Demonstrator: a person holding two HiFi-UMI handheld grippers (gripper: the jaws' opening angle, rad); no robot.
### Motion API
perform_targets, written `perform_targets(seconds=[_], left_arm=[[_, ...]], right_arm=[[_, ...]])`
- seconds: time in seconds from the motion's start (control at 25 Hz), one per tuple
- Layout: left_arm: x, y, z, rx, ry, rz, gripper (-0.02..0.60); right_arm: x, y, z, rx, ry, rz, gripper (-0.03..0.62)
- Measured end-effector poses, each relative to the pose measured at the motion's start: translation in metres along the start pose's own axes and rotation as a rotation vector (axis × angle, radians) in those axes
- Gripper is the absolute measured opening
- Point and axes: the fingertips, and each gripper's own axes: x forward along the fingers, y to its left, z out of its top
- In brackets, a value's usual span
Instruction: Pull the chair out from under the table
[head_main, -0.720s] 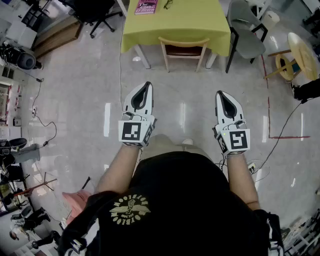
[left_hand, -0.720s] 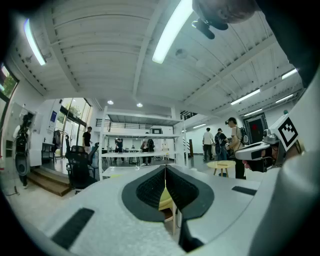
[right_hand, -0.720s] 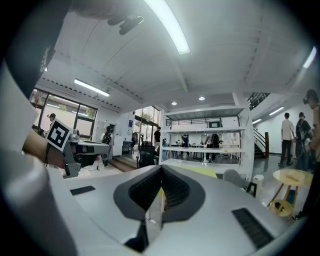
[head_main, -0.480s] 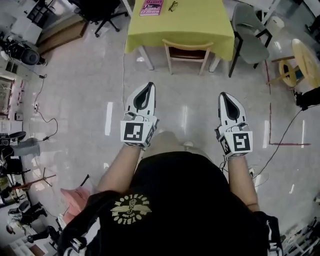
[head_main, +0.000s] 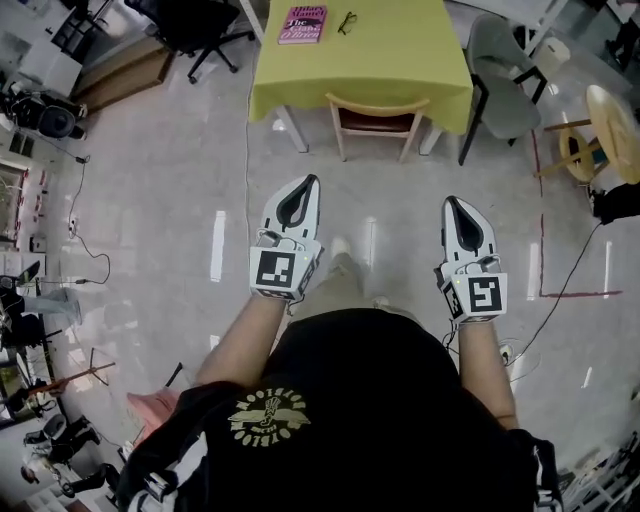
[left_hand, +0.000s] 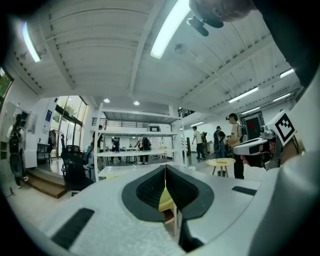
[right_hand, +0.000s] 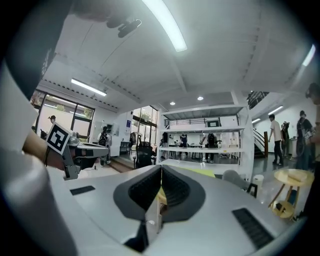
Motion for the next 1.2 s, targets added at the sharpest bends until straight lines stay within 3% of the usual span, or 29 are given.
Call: perform_targets(seconds=[0.44, 0.88, 1.2], left_arm=[[0.087, 0.040, 0.006, -0.012, -0.008, -0.060, 0.011], [0.133, 0.074, -0.030, -0.027, 0.071, -0.078, 0.011], [0.169, 0.099, -0.021, -0.026, 0.051, -0.108, 0.011]], right_arm=[[0.076, -0.027, 0.007, 0.004, 0.007, -0.033, 0.011], [0.143, -0.039, -0.019, 0.049, 0.053, -0.027, 0.011], [0.181, -0.048, -0.003, 0.034, 0.044, -0.053, 0.011]])
